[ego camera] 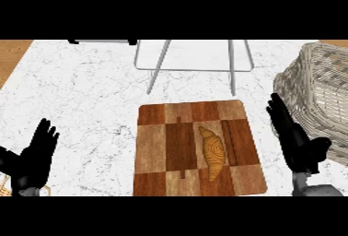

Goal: Pick the croissant from the cutting board and place it in the basket

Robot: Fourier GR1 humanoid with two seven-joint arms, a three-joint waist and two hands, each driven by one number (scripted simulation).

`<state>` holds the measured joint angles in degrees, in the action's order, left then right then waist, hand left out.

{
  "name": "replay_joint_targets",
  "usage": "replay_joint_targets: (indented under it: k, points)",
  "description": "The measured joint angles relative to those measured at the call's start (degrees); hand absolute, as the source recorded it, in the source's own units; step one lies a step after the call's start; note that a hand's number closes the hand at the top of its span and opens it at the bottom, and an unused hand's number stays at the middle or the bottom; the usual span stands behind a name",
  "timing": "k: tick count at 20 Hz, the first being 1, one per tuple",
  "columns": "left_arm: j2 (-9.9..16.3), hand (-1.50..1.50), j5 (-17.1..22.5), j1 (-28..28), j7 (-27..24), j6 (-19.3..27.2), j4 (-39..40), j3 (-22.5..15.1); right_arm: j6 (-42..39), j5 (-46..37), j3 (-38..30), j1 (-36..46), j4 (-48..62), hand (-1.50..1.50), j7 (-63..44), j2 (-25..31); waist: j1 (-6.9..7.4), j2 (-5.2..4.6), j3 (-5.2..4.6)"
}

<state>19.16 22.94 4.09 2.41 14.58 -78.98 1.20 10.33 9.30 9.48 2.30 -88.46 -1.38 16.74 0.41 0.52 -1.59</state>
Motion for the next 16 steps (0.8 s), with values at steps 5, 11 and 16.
replay_joint_targets:
  k: [5,11,16]
  points:
    - [2.67,0.0,-2.82,-4.61,-0.07,-2.3,-0.43,-2.05,-8.9,3.8,1.49,11.79,-0.86,1.5,1.23,0.1,1.08,-0.74,1.3]
    - [5.25,0.0,-5.52,-10.24,2.25,-5.94,-1.51,-6.12,-22.78,-5.49,14.09,23.53,-4.76,-1.5,9.36,4.66,2.75,-0.92,1.53]
    - [6.65,0.0,-5.7,-12.84,4.61,-7.47,-0.17,-5.77,-17.65,-19.4,26.28,24.78,-4.55,-1.5,12.55,-3.26,1.05,-0.66,1.57]
